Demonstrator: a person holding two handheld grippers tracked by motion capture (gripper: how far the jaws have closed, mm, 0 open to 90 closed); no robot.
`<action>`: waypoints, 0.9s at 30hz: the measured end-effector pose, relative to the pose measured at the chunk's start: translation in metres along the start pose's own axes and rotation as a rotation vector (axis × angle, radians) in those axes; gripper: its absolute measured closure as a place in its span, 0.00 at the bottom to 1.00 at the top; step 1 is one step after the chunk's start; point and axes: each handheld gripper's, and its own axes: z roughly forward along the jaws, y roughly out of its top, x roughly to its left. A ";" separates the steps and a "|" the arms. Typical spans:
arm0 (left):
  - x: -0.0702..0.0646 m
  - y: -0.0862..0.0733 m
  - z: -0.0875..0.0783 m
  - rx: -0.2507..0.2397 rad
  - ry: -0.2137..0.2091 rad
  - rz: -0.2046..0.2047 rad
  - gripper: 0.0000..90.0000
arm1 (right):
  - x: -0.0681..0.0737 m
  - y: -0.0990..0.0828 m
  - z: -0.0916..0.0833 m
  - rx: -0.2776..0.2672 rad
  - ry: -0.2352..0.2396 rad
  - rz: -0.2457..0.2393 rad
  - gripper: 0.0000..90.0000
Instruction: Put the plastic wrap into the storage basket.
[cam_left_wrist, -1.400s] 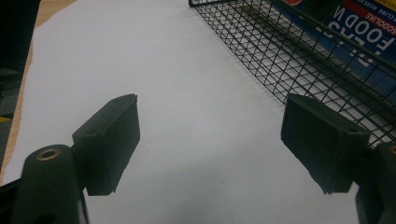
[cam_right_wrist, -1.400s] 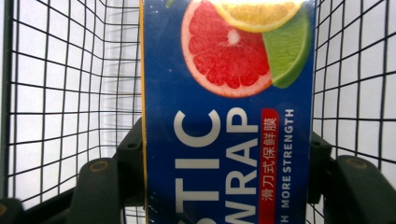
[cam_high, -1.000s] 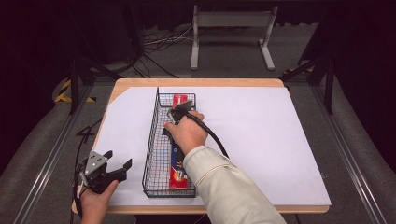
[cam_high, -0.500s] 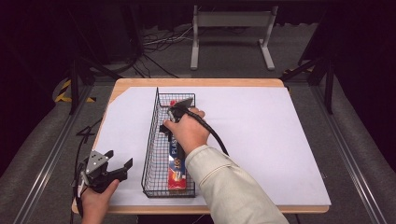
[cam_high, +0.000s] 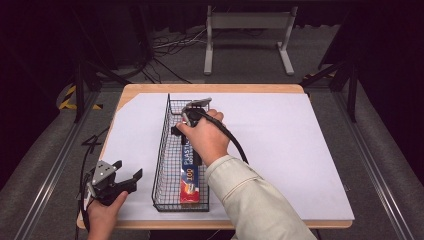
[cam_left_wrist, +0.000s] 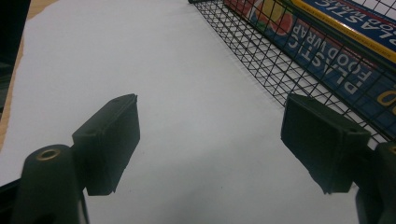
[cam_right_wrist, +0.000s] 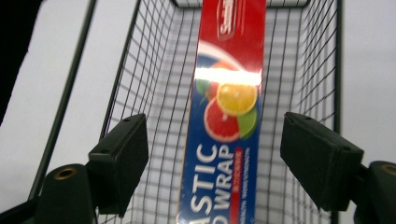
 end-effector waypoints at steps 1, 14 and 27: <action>0.000 0.000 0.000 0.001 -0.002 -0.003 0.23 | -0.001 0.000 -0.002 -0.036 0.004 -0.018 0.27; 0.001 0.001 0.002 0.009 0.001 -0.007 0.23 | -0.029 0.004 -0.027 -0.199 0.163 -0.114 0.26; 0.002 0.000 0.003 0.009 0.006 -0.008 0.23 | -0.083 0.007 -0.068 -0.298 0.178 -0.208 0.24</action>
